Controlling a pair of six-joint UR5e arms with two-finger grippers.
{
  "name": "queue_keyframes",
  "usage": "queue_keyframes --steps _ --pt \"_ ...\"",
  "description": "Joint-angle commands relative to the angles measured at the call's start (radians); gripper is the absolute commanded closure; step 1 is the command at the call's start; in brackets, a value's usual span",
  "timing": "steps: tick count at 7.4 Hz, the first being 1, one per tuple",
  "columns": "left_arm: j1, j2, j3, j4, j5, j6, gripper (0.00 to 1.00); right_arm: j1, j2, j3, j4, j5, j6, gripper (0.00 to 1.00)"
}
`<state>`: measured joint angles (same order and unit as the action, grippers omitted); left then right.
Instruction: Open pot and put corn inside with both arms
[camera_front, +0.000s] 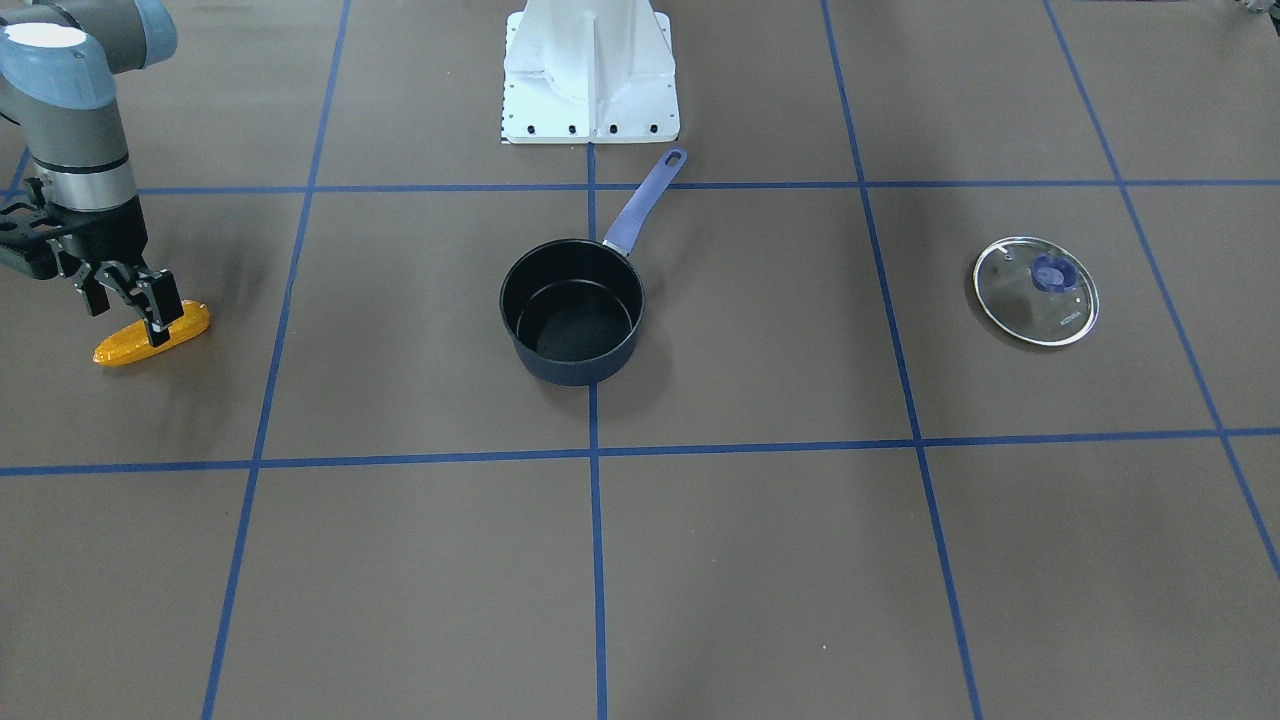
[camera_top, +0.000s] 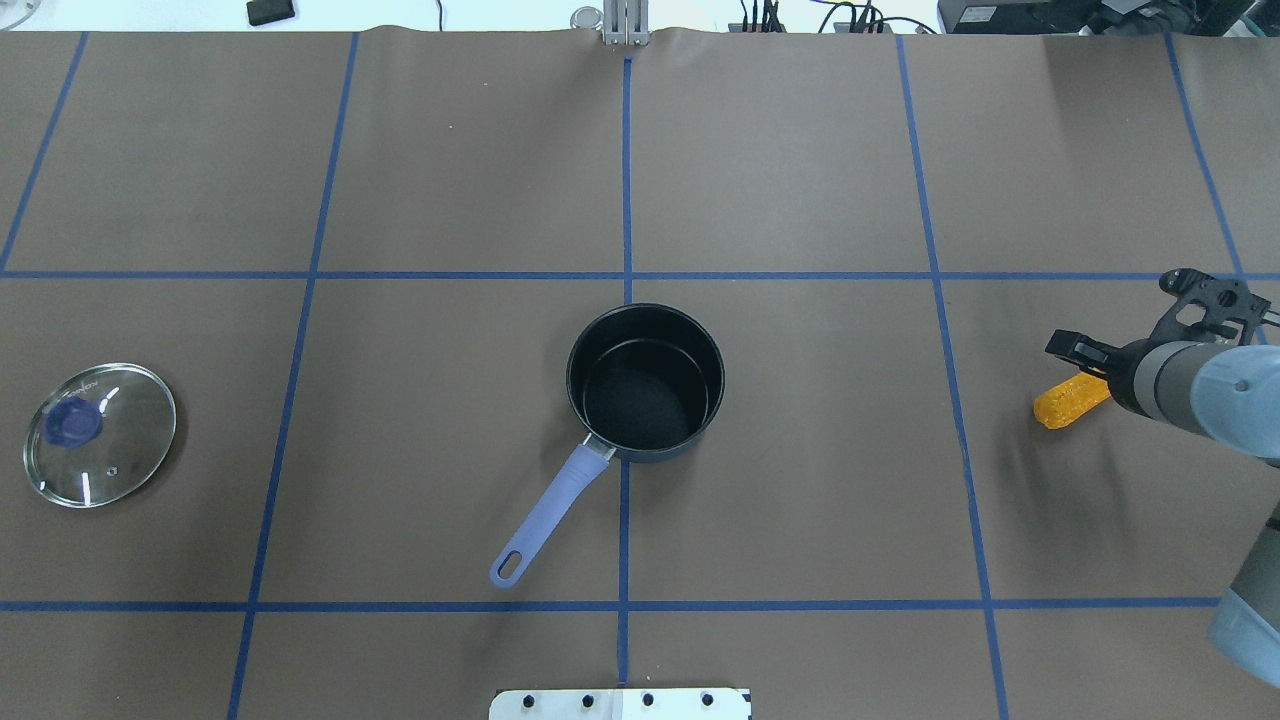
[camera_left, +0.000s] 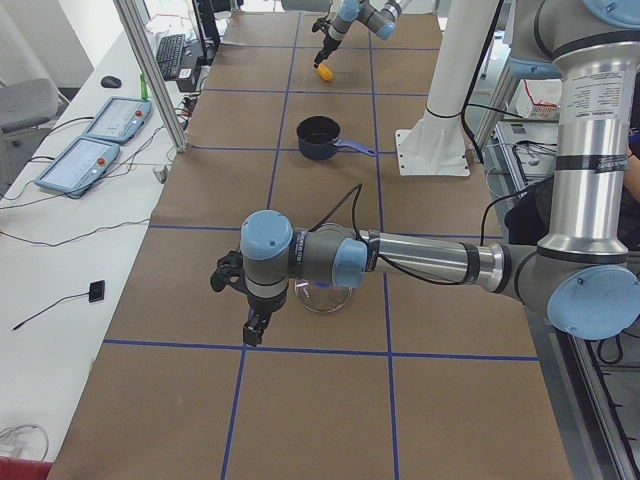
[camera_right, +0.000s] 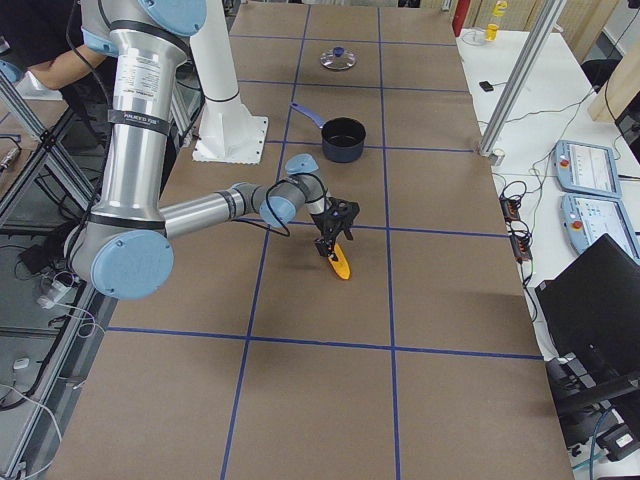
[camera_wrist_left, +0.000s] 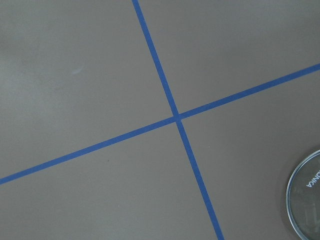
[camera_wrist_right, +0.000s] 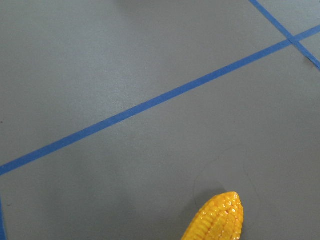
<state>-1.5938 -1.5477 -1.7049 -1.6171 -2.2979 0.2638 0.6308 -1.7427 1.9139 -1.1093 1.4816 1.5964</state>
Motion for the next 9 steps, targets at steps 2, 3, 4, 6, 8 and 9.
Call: queue_keyframes --steps 2,3,4,6,8,9 --pt "0.0 0.001 -0.001 -0.009 0.0 0.0 0.02 -0.086 0.008 -0.07 -0.001 -0.134 0.079 0.16" --pt "0.0 0.001 -0.001 -0.009 0.0 0.0 0.02 -0.098 0.011 -0.07 -0.001 -0.138 0.108 0.43" --pt "0.0 0.001 -0.001 -0.009 0.0 0.0 0.02 -0.102 0.02 -0.07 -0.001 -0.136 0.105 0.88" --pt "0.0 0.001 -0.001 -0.009 0.0 0.0 0.02 -0.096 0.022 -0.047 -0.007 -0.133 0.047 1.0" --pt "0.0 0.001 -0.004 -0.009 -0.002 0.0 0.02 -0.047 0.025 0.002 -0.012 -0.08 -0.135 1.0" --pt "0.0 0.001 -0.002 -0.009 -0.002 0.0 0.02 0.025 0.052 0.002 -0.012 0.013 -0.25 1.0"
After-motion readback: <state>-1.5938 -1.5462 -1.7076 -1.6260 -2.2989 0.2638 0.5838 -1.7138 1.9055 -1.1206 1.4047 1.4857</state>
